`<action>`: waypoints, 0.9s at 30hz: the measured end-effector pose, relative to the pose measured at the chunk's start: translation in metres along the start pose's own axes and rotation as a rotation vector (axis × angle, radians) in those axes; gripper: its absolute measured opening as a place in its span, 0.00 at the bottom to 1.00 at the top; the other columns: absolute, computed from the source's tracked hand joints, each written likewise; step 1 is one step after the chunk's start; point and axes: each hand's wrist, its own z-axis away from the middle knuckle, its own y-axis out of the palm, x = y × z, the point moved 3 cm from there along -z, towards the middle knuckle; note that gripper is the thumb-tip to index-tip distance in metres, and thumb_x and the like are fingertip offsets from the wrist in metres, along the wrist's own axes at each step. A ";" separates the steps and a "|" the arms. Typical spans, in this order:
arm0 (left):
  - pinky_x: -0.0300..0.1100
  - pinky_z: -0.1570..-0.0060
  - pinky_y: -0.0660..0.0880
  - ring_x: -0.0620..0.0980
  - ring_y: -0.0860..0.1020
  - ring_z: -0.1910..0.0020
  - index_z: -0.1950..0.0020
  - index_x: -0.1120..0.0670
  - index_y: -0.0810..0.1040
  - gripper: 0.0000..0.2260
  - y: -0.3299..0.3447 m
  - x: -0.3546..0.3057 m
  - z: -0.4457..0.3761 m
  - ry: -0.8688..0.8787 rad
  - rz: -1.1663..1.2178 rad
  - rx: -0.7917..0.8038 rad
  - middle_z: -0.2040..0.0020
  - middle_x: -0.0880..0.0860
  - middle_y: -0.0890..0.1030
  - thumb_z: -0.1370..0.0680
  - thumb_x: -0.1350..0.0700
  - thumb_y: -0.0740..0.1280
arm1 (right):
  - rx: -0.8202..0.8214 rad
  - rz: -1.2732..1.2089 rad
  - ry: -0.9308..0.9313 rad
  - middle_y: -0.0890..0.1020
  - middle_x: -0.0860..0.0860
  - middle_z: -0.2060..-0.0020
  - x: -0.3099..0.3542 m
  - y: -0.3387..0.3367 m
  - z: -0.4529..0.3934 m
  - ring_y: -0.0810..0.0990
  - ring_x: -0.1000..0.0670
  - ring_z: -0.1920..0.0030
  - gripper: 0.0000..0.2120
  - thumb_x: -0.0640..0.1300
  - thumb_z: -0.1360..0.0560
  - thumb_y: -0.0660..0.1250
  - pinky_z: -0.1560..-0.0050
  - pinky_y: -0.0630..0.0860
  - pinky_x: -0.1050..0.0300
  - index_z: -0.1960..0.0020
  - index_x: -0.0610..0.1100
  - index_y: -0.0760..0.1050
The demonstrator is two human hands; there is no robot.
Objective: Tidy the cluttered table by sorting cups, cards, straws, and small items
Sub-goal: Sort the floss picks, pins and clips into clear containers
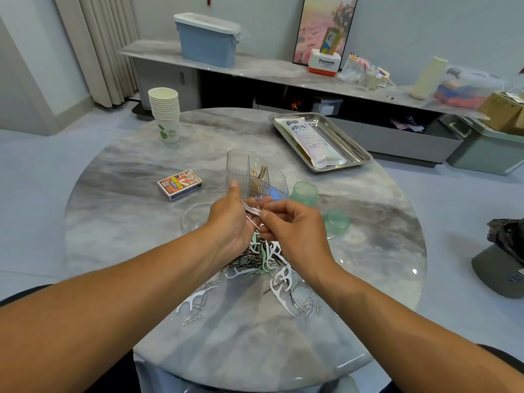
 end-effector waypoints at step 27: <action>0.48 0.35 0.76 0.56 0.80 0.40 0.31 0.62 0.71 0.23 -0.019 -0.038 -0.012 0.124 -0.529 0.222 0.38 0.62 0.79 0.17 0.46 0.62 | -0.051 -0.061 0.085 0.85 0.42 0.65 0.012 -0.009 -0.022 0.85 0.48 0.66 0.02 0.34 0.23 0.72 0.58 0.84 0.57 0.55 0.38 0.82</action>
